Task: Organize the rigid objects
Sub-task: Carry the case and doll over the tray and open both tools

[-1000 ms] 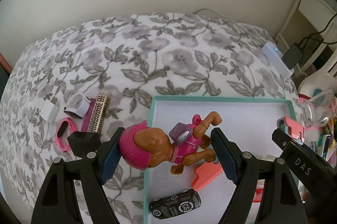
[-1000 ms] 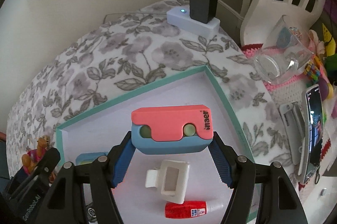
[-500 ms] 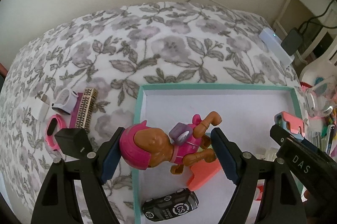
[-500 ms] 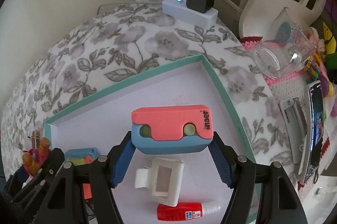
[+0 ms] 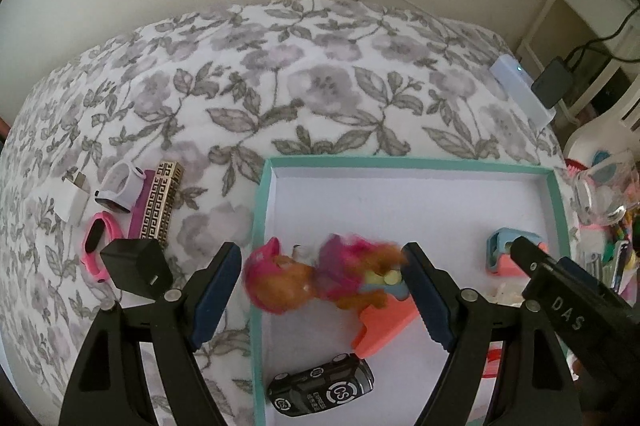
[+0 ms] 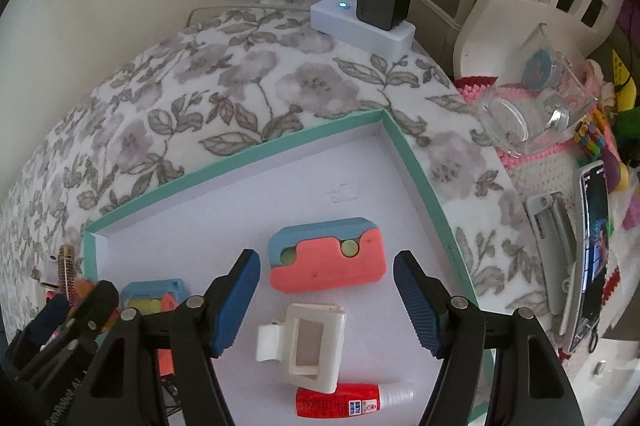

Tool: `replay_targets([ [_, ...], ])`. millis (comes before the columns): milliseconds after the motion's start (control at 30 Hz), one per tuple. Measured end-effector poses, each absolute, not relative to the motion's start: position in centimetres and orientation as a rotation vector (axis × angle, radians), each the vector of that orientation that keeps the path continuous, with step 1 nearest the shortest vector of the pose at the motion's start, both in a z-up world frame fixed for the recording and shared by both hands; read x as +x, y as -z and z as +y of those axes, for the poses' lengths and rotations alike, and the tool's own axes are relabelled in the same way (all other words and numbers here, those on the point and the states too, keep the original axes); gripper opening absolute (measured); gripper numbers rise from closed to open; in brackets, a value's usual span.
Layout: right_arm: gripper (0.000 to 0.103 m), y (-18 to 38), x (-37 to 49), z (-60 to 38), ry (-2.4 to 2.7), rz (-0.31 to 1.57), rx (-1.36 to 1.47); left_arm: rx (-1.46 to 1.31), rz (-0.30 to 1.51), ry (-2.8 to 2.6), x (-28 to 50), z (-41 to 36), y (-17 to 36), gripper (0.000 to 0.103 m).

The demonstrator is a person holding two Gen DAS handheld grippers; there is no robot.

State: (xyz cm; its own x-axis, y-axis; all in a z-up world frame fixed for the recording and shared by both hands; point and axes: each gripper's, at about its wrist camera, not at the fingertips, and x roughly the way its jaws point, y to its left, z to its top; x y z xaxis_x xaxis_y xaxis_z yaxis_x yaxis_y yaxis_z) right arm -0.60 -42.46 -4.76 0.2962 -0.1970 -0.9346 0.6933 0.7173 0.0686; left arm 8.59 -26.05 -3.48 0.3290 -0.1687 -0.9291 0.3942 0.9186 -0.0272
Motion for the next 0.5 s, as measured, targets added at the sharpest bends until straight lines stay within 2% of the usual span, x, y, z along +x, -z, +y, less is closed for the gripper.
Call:
replay_targets([
  [500,0.076,0.9,0.1,-40.9,0.615,1.082,0.414,0.137,1.164,0.326,9.9,-23.7,0.6,0.083],
])
